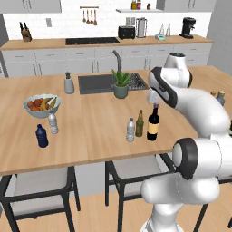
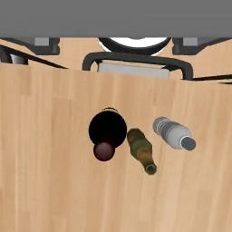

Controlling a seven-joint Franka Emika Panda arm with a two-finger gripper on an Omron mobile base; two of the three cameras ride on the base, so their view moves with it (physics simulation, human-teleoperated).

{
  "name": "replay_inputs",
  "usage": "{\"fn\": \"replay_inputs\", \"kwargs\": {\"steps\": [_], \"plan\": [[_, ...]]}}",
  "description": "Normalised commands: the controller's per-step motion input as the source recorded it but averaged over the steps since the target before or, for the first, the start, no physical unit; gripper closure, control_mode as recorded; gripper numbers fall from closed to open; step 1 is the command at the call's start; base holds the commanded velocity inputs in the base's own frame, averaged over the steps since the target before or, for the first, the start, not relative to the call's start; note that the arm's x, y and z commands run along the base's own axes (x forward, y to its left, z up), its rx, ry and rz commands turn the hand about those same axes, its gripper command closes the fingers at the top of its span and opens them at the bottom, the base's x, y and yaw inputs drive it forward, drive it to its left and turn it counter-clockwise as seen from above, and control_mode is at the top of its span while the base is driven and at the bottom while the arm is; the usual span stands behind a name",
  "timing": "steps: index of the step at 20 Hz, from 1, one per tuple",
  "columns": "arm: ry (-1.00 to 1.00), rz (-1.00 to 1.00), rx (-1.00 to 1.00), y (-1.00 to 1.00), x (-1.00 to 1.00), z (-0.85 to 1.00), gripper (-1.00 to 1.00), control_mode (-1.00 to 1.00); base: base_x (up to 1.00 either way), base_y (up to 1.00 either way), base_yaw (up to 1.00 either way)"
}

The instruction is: Move the plastic bottles in the middle to the plastics group, and the glass bottles in the middle to the glass group.

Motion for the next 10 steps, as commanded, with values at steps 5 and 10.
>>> {"fn": "replay_inputs", "kwargs": {"steps": [5,10], "plan": [[0.08,0.0,-0.01,0.0,0.49,-0.31,-1.0,-1.0,0.0,0.0,0.0],[0.01,0.0,-0.03,0.0,0.4,-0.36,-1.0,-1.0,0.0,0.0,0.0]]}}
